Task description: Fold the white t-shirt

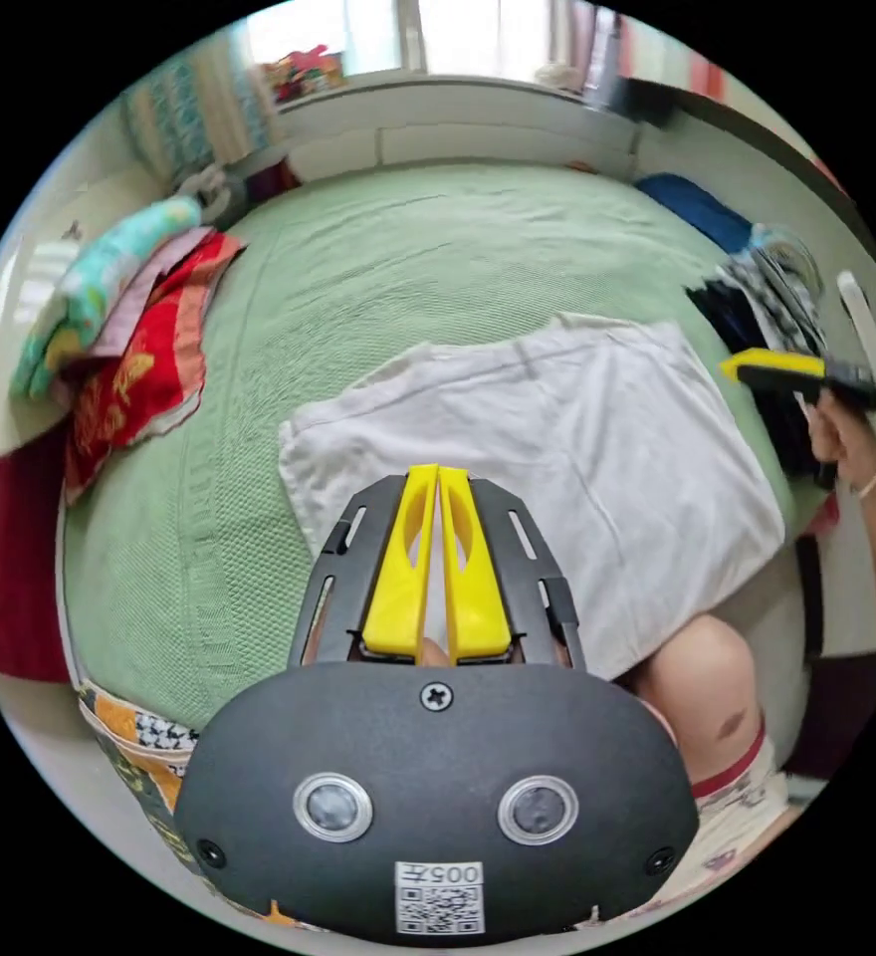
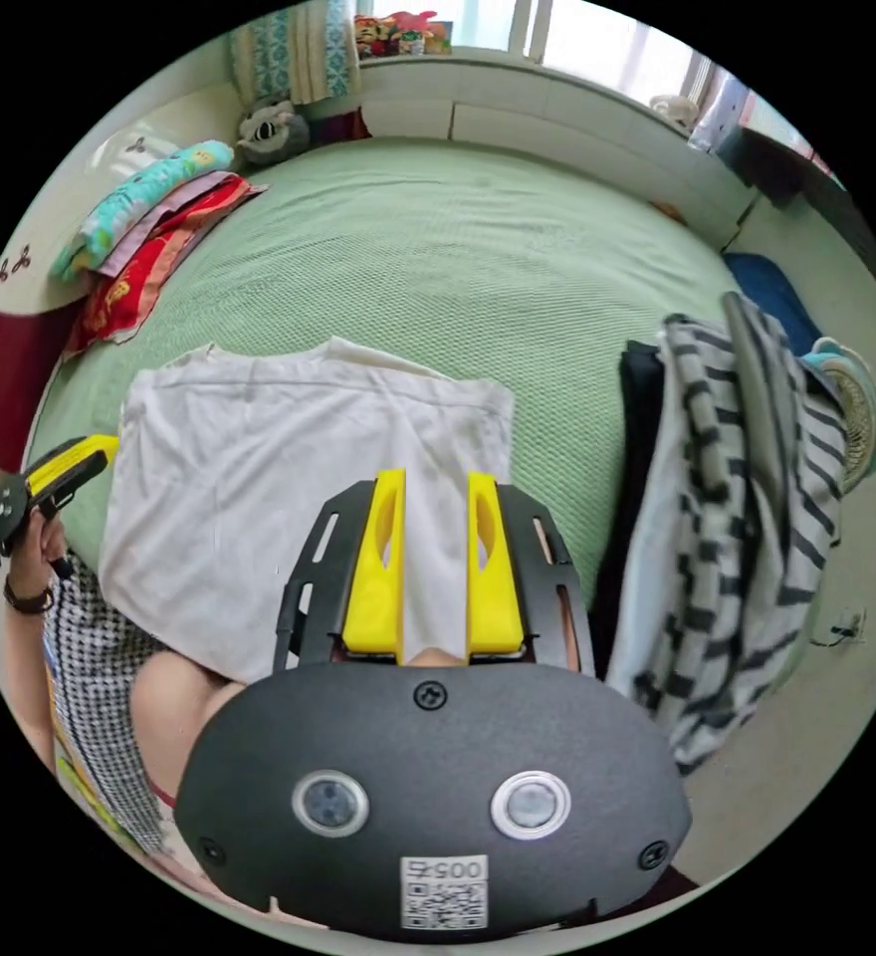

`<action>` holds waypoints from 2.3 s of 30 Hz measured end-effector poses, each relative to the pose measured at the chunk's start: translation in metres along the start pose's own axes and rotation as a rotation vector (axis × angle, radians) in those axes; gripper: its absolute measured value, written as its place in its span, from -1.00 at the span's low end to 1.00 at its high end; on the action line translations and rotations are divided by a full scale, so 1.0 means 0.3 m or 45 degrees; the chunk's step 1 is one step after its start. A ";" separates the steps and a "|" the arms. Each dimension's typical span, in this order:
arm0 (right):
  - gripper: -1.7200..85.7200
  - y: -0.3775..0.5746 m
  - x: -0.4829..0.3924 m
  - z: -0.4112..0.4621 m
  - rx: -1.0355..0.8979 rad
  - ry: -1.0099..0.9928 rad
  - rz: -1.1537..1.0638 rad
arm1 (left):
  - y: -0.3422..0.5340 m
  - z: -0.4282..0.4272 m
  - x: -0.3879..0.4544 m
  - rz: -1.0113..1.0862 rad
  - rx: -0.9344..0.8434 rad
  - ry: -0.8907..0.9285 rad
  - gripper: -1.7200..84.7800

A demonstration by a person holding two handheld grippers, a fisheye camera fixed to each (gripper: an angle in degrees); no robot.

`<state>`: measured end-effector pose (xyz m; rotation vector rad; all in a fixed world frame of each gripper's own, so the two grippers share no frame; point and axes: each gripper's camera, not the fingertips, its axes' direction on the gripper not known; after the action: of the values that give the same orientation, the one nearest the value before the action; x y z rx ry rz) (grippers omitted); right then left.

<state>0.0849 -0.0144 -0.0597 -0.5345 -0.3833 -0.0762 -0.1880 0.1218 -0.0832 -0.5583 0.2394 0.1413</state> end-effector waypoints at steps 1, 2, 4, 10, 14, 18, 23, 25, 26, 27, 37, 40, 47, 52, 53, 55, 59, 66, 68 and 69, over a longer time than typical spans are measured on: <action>-0.75 0.042 0.024 -0.038 0.023 0.028 -0.016 | 0.012 -0.029 0.095 0.066 0.019 0.069 -0.96; -0.75 0.079 0.047 -0.075 0.048 0.057 -0.023 | 0.017 -0.044 0.141 0.093 0.027 0.099 -0.96; -0.75 0.128 0.084 -0.126 0.087 0.077 -0.012 | 0.028 -0.092 0.335 0.192 0.057 0.207 -0.93; -0.78 0.258 0.184 -0.236 0.148 0.047 0.020 | 0.026 -0.108 0.778 0.342 0.054 0.395 -0.71; -0.79 0.325 0.251 -0.277 0.174 0.027 0.024 | 0.024 -0.042 0.960 0.324 -0.003 0.412 -0.66; -0.79 0.356 0.307 -0.287 0.169 0.027 0.019 | 0.035 0.076 1.058 0.246 -0.088 0.316 -0.64; -0.78 0.350 0.367 -0.253 0.152 0.016 0.007 | 0.073 0.141 1.047 0.214 -0.112 0.246 -0.69; -0.77 0.331 0.380 -0.227 0.137 0.018 0.002 | 0.073 0.114 1.006 0.183 -0.153 0.234 -0.81; -0.77 0.314 0.389 -0.207 0.125 0.012 0.002 | 0.074 0.105 0.989 0.172 -0.157 0.257 -0.84; -0.76 0.303 0.395 -0.197 0.120 0.007 0.006 | 0.079 0.081 0.952 0.150 -0.146 0.311 -0.88; -0.69 -0.059 0.542 0.048 -0.114 -0.320 0.210 | 0.181 -0.133 0.606 0.008 0.018 0.405 -0.91; -0.69 -0.158 0.587 0.148 -0.190 -0.444 0.305 | 0.208 -0.147 0.540 -0.009 0.020 0.429 -0.91; -0.70 -0.275 0.613 0.355 -0.341 -0.576 0.419 | 0.253 -0.173 0.425 -0.042 0.040 0.485 -0.91; -0.78 -0.306 0.605 0.419 -0.349 -0.520 0.520 | 0.284 -0.196 0.353 -0.051 0.040 0.533 -0.91; -0.81 -0.315 0.602 0.419 -0.341 -0.496 0.542 | 0.287 -0.200 0.345 -0.056 0.043 0.542 -0.91; -0.85 -0.326 0.596 0.405 -0.308 -0.487 0.560 | 0.301 -0.224 0.316 -0.069 0.063 0.559 -0.91; -0.94 -0.368 0.545 0.341 -0.272 -0.456 0.571 | 0.324 -0.277 0.272 -0.074 0.099 0.581 -0.91; -0.97 -0.478 0.297 0.154 -0.203 -0.301 0.387 | 0.416 -0.428 0.142 -0.097 0.178 0.551 -0.91; -0.98 -0.520 0.174 0.087 -0.186 -0.255 0.323 | 0.447 -0.472 0.097 -0.116 0.196 0.516 -0.91; -0.98 -0.531 0.140 0.070 -0.181 -0.246 0.306 | 0.469 -0.501 0.063 -0.133 0.207 0.494 -0.91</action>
<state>0.0896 -0.1394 0.0495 -0.7274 -0.5020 0.1824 -0.2254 0.1603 -0.2830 -0.4315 0.5930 -0.0894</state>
